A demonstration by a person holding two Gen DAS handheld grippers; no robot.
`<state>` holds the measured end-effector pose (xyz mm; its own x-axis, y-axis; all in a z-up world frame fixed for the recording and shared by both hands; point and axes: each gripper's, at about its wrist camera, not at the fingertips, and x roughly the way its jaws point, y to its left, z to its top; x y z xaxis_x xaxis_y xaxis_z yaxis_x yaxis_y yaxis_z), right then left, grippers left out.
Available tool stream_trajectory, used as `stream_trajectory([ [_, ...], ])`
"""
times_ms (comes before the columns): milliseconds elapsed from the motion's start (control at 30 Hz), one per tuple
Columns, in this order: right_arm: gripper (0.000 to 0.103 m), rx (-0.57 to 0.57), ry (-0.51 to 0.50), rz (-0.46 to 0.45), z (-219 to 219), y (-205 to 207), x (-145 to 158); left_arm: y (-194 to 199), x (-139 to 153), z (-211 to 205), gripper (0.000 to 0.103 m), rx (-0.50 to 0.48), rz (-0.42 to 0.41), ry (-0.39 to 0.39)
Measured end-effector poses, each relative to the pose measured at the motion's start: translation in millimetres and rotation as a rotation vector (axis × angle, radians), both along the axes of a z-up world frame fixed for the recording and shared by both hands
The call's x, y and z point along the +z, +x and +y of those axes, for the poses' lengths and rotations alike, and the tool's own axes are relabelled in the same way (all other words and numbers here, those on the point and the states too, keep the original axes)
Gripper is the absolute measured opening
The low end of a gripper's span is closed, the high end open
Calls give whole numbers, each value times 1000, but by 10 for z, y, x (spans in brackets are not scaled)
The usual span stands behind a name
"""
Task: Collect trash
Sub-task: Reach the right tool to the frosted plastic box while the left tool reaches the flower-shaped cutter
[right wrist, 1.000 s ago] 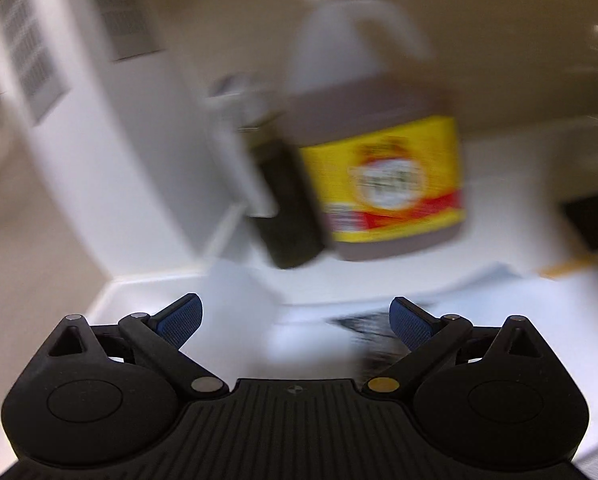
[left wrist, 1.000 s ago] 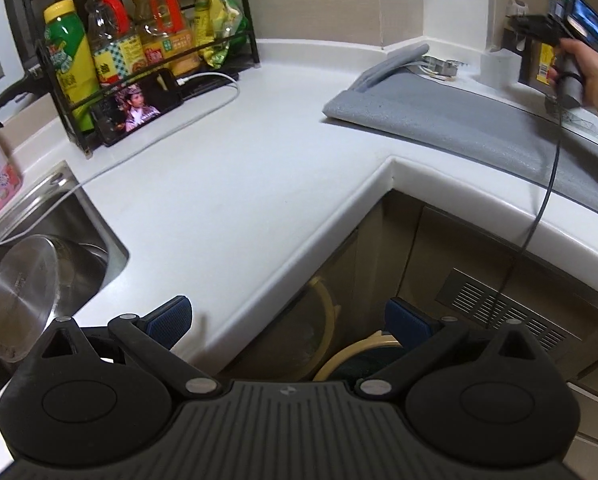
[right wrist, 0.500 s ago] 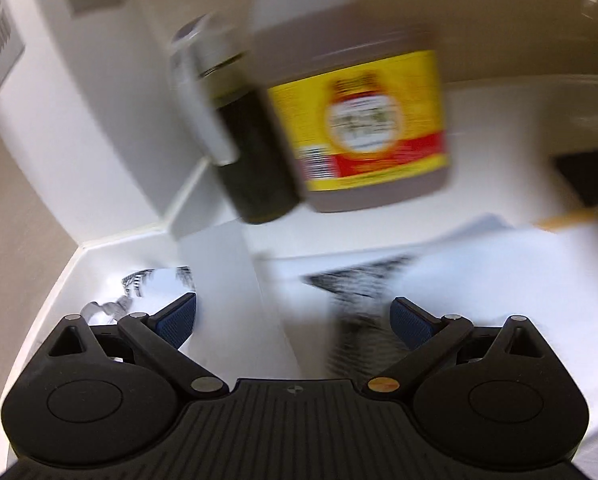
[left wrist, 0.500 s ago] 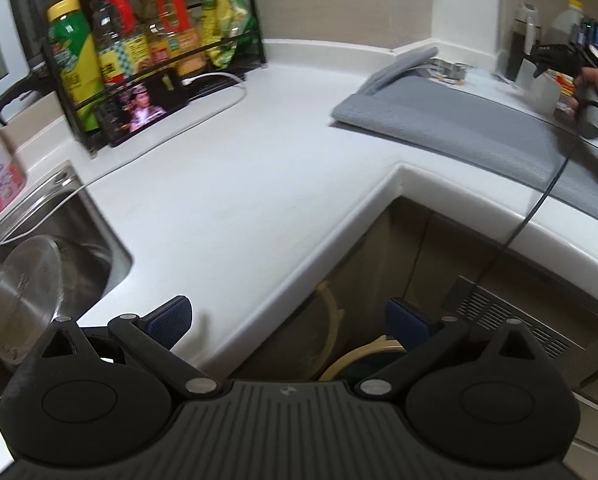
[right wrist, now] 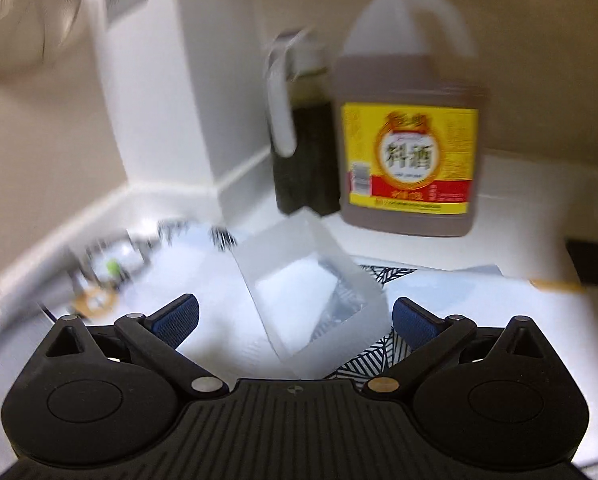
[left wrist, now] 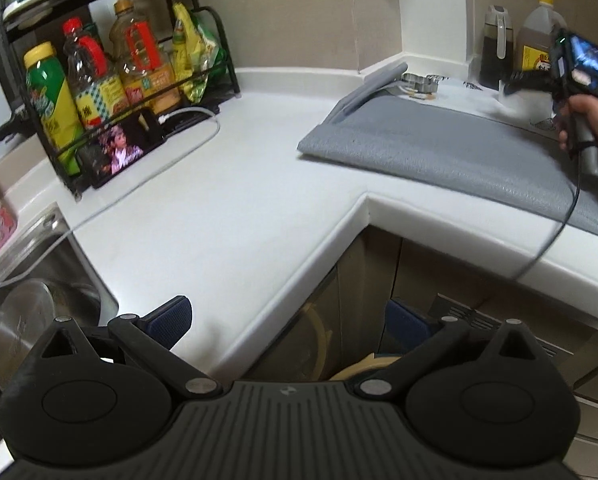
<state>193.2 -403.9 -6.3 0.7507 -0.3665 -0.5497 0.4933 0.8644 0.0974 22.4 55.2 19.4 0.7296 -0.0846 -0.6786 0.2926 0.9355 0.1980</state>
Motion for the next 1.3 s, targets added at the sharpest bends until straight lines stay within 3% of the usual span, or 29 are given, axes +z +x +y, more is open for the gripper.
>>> stream_trajectory([
  [133,101,56,-27,84,-73,90,-193,206,220,-170,103,-35,-55,-27],
  [167,91,61,-23,74,-91,59,-186,288,293,-241,103,-46,-73,-47],
  [200,69,58,-21,43,-101,7,-162,375,360,-319,103,-59,-90,-72],
  [333,70,51,-71,42,-39,-191,-104,793,610,-837,103,-143,-140,-176],
  [467,70,49,-100,34,128,-588,-37,1306,652,-1589,103,-317,-110,-262],
  [567,70,30,-130,51,183,-749,-98,1721,516,-2293,103,-427,-92,-229],
  [633,70,12,-94,57,101,-772,-130,2000,381,-2759,103,-449,-74,-174],
  [733,71,-2,-39,52,-7,-765,-144,2515,167,-3240,103,-406,-15,-125],
  [933,71,-19,-4,43,-84,-769,-174,3399,-186,-3636,103,-211,116,-124],
  [1033,73,-31,-13,52,-98,-752,-180,3642,-328,-3687,103,-121,136,-92],
  [1167,85,-31,-31,82,-101,-684,-200,3865,-471,-3676,103,-80,149,-63],
  [1267,85,-44,-38,90,-120,-670,-207,3956,-485,-3687,103,-62,132,-56],
  [1300,78,-52,-38,86,-127,-684,-200,3957,-483,-3669,98,-68,120,-53],
])
